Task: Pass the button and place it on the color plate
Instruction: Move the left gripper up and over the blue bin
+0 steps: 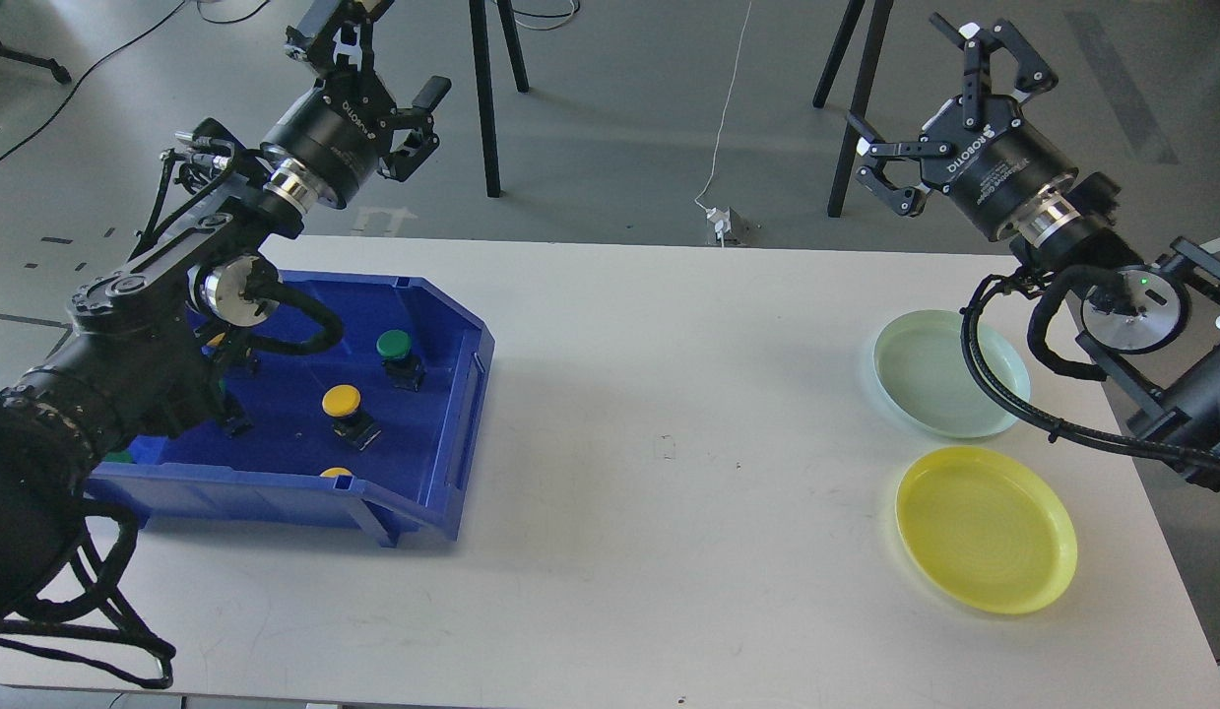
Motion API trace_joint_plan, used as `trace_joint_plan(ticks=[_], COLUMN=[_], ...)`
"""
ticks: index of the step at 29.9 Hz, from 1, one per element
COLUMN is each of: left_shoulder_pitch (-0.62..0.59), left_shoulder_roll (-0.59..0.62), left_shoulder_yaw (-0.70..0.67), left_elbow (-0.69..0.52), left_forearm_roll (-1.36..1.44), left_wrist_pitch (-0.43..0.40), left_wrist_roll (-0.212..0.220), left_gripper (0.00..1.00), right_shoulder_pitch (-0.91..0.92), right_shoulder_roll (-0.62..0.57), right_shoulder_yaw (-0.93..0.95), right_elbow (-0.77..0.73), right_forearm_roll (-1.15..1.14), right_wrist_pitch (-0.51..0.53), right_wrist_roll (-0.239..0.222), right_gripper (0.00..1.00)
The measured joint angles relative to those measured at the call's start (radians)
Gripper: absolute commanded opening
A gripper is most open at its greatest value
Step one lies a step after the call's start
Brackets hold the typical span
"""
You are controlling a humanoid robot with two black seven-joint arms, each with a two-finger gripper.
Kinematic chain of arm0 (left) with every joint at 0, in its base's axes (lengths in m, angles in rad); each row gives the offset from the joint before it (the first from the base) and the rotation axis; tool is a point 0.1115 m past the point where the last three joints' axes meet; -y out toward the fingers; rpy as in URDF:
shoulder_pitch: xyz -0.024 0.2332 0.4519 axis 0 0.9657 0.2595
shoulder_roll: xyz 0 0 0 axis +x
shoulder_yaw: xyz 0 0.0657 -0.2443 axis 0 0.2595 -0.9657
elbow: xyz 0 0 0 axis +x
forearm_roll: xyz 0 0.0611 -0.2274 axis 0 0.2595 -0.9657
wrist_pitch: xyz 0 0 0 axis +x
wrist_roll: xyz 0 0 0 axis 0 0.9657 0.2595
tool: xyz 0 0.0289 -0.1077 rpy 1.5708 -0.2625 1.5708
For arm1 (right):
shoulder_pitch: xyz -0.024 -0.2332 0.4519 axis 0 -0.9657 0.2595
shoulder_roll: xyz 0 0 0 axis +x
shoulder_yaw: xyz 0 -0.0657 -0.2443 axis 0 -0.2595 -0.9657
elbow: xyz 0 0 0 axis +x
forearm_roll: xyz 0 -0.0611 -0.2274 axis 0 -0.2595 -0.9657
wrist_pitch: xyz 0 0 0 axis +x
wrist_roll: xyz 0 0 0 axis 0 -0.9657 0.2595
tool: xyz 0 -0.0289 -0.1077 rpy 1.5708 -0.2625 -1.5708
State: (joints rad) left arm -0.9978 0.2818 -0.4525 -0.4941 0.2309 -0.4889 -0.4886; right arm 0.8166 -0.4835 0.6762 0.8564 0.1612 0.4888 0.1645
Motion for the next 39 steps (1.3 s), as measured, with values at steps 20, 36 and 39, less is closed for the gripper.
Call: trace_joint_plan(ticks=[20, 36, 39], left_shoulder_pitch=[0.105, -0.078, -0.127], left_shoulder_roll=[0.004, 0.58, 0.653], left_shoulder_yaw=[-0.324, 0.144, 0.203], left_elbow=[-0.244, -0.747, -0.776], left_forearm_roll=[-0.006, 0.645, 0.872], left_wrist_pitch=[0.0, 0.0, 0.0], left_wrist_roll=[0.0, 0.0, 0.0], left_gripper=[1.0, 1.0, 1.0], right_shoulder_pitch=[-0.069, -0.106, -0.114], right_shoulder_roll=[0.002, -0.014, -0.015], right_shoulder_yaw=[0.061, 0.068, 0.068], right_elbow=[-0.004, -0.002, -0.002], right_forearm_roll=[0.0, 0.001, 0.001], right_wrist_pitch=[0.0, 0.0, 0.0], right_wrist_roll=[0.0, 0.0, 0.0], right_gripper=[0.99, 0.99, 0.99])
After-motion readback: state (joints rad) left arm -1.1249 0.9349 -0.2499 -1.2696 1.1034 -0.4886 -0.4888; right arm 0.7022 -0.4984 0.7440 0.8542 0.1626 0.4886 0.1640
